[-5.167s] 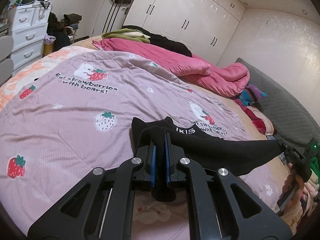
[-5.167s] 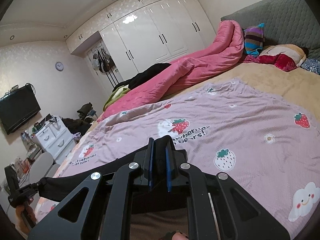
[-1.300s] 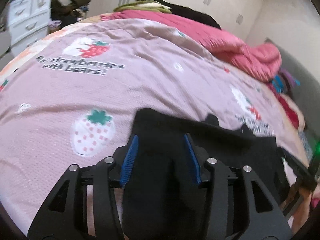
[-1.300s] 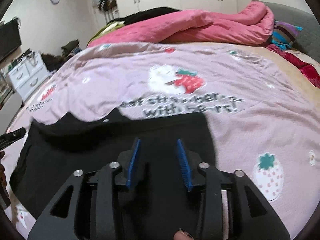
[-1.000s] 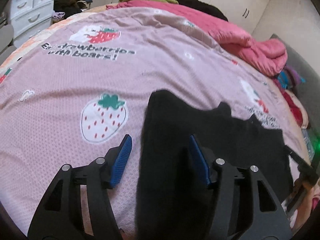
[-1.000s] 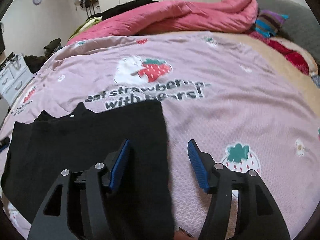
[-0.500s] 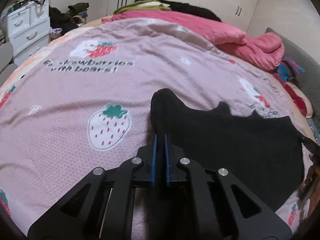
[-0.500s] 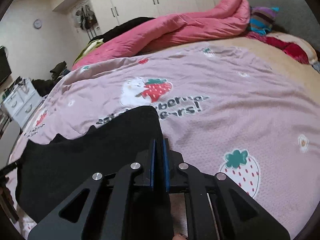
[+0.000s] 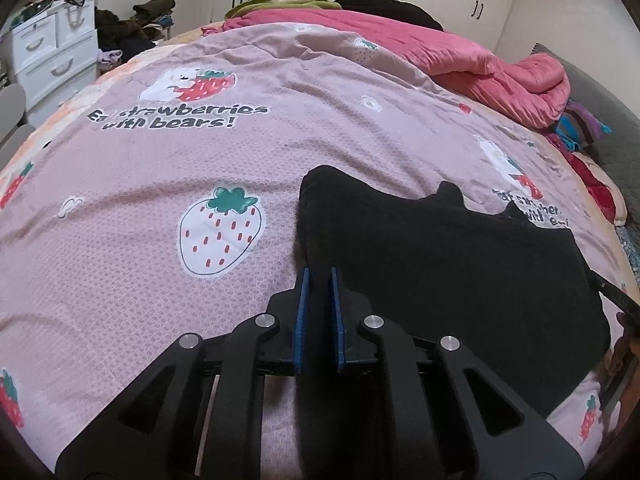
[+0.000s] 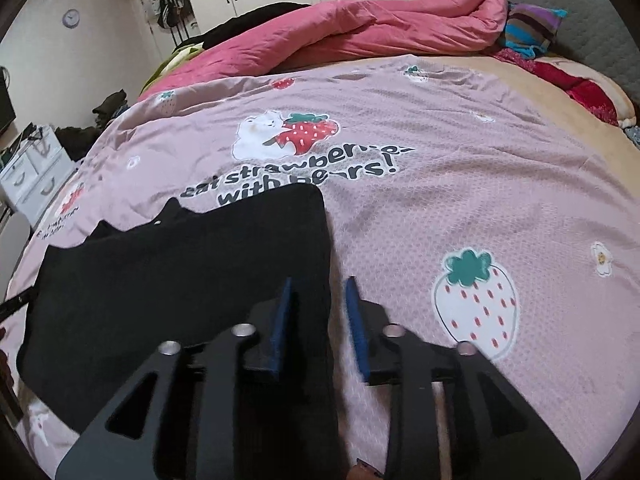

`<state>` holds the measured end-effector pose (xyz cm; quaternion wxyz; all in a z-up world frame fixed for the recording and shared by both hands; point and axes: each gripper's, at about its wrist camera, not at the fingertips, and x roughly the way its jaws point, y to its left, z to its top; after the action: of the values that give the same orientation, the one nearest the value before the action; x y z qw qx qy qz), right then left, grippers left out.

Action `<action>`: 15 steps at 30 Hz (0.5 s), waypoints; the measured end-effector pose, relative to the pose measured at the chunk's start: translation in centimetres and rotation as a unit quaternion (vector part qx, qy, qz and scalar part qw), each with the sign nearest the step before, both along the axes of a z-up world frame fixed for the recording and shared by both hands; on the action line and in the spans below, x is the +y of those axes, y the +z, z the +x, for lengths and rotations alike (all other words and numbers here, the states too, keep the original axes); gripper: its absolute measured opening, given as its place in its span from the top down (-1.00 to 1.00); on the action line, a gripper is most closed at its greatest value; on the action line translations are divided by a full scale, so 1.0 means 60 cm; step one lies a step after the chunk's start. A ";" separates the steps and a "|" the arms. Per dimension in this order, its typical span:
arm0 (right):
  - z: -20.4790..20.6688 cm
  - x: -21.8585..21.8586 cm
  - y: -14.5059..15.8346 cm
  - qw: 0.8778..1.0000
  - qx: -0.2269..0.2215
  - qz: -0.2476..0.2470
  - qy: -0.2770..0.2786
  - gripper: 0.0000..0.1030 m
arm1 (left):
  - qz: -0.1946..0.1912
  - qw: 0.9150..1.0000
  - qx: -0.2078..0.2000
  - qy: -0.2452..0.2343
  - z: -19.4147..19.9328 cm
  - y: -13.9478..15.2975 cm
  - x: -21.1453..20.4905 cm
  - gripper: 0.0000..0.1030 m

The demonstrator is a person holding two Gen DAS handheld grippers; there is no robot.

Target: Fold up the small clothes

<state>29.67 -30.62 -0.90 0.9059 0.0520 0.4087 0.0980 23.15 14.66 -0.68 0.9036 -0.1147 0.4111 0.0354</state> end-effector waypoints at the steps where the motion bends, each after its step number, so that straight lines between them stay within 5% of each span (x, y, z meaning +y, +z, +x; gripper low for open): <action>1: -0.005 -0.001 0.002 1.000 0.000 0.001 0.003 0.29 | 0.001 1.000 0.000 -0.002 -0.004 0.003 -0.001 0.91; 15: -0.076 0.000 0.025 1.000 -0.011 -0.014 0.023 -0.02 | -0.012 1.000 -0.010 -0.017 -0.067 0.030 -0.014 0.34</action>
<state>25.09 -30.62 0.58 0.9086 0.0284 0.4008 0.1139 19.14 13.84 1.10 0.9068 -0.1185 0.4043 0.0139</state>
